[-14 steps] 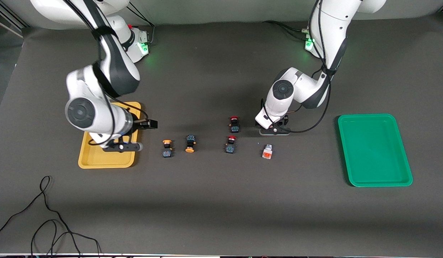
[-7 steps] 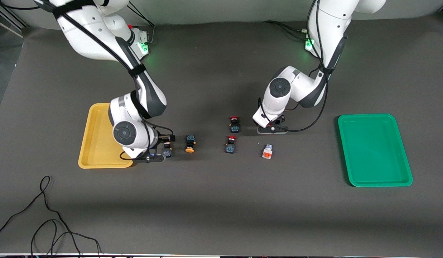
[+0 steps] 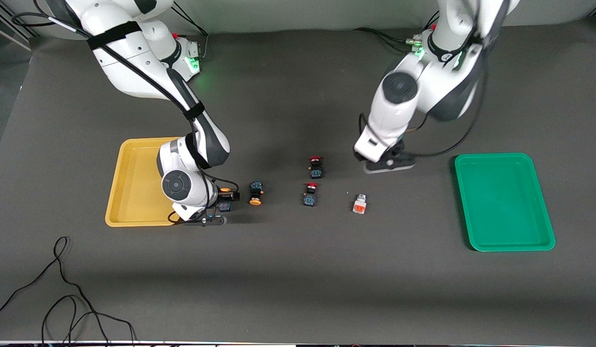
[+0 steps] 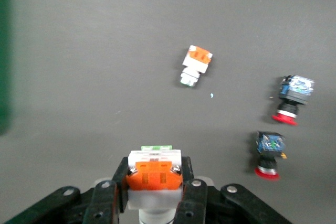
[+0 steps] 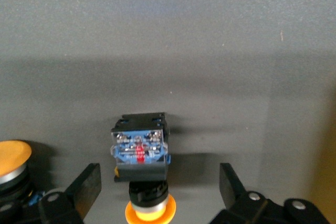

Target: Place green and yellow buttons in trays

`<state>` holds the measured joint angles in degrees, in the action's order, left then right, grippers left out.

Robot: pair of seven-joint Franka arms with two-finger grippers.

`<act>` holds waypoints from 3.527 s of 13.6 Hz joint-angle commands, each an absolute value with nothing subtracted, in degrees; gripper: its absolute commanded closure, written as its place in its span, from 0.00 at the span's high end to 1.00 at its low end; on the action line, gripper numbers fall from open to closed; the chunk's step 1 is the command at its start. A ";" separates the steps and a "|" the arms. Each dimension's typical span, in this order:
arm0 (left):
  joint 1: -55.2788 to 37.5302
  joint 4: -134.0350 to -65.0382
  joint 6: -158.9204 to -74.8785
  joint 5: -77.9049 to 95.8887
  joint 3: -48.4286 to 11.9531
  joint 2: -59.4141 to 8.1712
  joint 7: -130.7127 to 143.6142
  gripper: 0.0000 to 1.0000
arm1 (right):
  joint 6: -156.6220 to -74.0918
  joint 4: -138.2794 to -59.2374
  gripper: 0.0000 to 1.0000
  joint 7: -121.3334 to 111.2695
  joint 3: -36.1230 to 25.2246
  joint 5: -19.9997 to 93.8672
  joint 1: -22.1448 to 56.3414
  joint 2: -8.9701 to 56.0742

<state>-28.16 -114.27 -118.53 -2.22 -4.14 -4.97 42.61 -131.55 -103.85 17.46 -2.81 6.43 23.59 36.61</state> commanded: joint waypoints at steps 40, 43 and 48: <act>12.40 -91.24 -94.76 -2.90 -4.30 -12.32 -4.04 0.99 | -123.95 -117.97 1.00 1.32 -20.39 13.53 22.59 25.49; 8.81 -91.40 -95.61 -2.90 -6.59 -10.63 -2.90 0.99 | -112.02 -110.51 1.00 4.37 -20.57 14.76 22.59 23.04; -5.86 -93.52 -100.36 -0.62 -6.68 -11.34 12.28 0.99 | -103.18 -98.54 1.00 10.81 -19.51 19.39 25.56 22.67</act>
<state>-0.11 -92.66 -98.58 -0.86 -7.56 -11.89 7.34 -104.45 -101.74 8.78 -19.75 15.82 23.77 21.80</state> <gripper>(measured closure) 0.009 0.000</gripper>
